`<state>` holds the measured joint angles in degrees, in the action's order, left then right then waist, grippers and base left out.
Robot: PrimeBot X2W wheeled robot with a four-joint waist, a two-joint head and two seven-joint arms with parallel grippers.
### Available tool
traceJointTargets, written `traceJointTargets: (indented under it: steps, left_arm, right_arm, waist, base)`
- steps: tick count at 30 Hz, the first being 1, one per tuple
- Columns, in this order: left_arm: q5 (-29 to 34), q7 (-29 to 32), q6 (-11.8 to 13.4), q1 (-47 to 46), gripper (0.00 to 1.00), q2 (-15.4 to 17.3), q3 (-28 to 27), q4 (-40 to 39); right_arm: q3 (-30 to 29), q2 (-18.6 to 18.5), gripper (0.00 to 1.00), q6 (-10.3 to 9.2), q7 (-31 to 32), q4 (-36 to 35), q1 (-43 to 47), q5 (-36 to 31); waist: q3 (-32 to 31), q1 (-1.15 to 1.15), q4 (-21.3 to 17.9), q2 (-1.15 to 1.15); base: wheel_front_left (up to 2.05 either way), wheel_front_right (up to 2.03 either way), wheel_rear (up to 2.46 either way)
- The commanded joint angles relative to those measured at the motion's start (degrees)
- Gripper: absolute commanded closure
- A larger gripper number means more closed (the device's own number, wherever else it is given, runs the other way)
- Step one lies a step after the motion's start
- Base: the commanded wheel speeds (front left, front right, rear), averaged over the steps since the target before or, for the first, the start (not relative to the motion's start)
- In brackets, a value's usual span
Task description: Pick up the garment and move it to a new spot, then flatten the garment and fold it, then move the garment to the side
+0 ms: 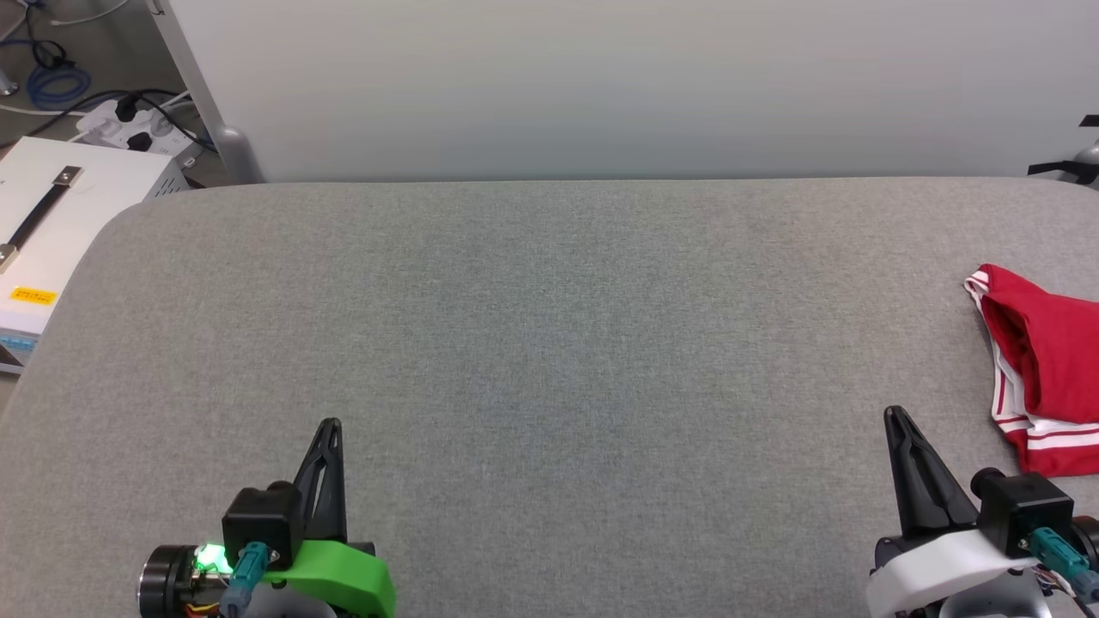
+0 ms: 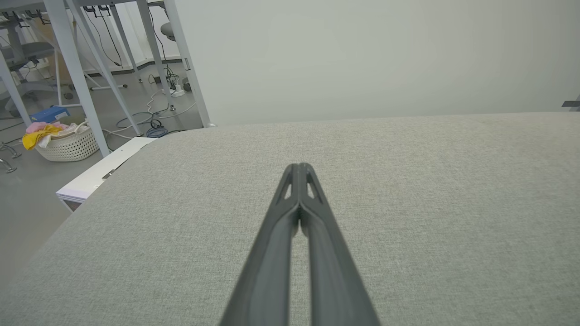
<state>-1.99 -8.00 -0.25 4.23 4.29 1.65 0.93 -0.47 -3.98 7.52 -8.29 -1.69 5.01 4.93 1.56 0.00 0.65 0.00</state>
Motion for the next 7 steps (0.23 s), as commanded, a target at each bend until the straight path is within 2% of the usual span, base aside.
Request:
traceJointTargets:
  steps: [1, 7]
  left_arm:
    - [0.42, 0.35, 0.11, -1.18, 1.0, -0.24, -0.21, -0.28]
    - [0.56, 1.04, 0.12, -1.46, 1.0, -0.35, -0.34, -0.34]
  right_arm:
    - [0.07, 0.15, 1.0, -0.02, 0.48, 0.23, -1.21, -0.6]
    - [0.11, 0.23, 1.0, -0.02, 1.19, 0.36, -1.55, -0.99]
  waist:
    - [-0.03, 0.0, -0.01, 0.0]
    - [-0.17, 0.0, -0.07, 0.0]
  base:
    - [0.0, 0.0, 0.0]
    - [0.0, 0.0, 0.0]
